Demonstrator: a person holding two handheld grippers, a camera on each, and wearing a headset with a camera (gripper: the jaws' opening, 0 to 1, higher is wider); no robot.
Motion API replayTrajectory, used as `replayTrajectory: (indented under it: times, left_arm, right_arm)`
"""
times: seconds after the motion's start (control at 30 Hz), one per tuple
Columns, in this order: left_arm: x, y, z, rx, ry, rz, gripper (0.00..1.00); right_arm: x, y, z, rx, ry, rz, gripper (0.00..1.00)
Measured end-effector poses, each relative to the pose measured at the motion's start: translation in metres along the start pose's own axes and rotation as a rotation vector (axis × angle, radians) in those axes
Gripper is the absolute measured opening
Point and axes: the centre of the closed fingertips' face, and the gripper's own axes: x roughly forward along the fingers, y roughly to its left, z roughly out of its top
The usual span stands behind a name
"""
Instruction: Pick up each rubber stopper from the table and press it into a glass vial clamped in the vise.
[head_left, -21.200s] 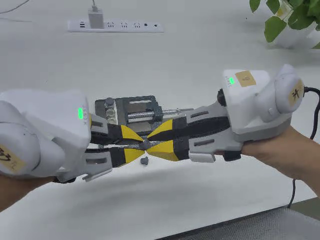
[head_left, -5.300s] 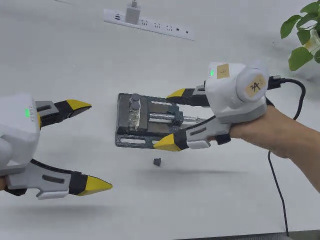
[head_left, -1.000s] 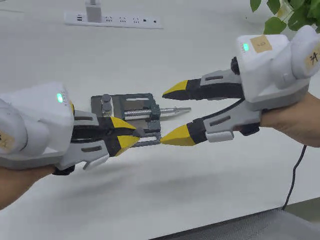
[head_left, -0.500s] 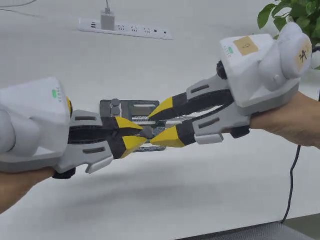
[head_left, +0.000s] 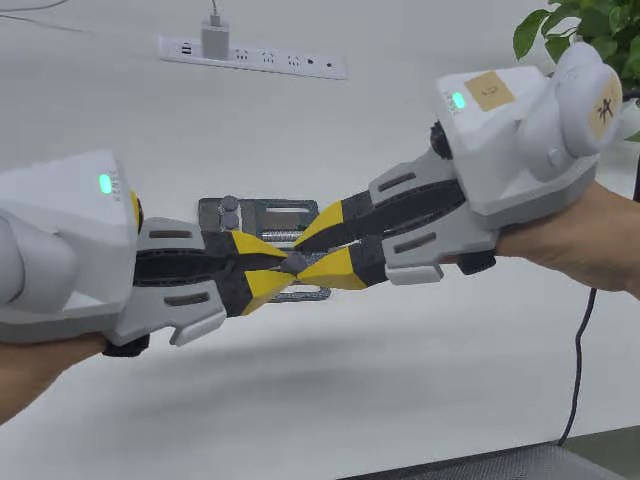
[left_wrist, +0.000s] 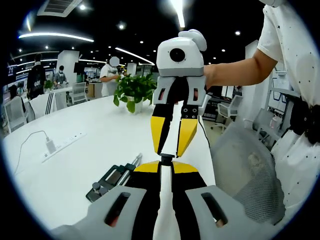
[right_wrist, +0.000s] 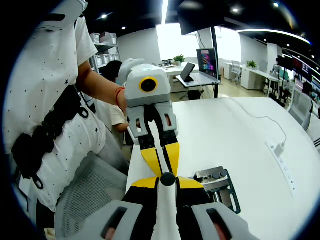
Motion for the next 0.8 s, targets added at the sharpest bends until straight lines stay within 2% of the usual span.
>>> replayTrajectory:
  times: [0.8]
  left_arm:
    - [0.0002, -0.0010, 0.0018, -0.005, -0.005, -0.013, 0.03]
  right_arm:
    - [-0.0014, -0.0014, -0.0004, -0.001, -0.004, 0.000, 0.08]
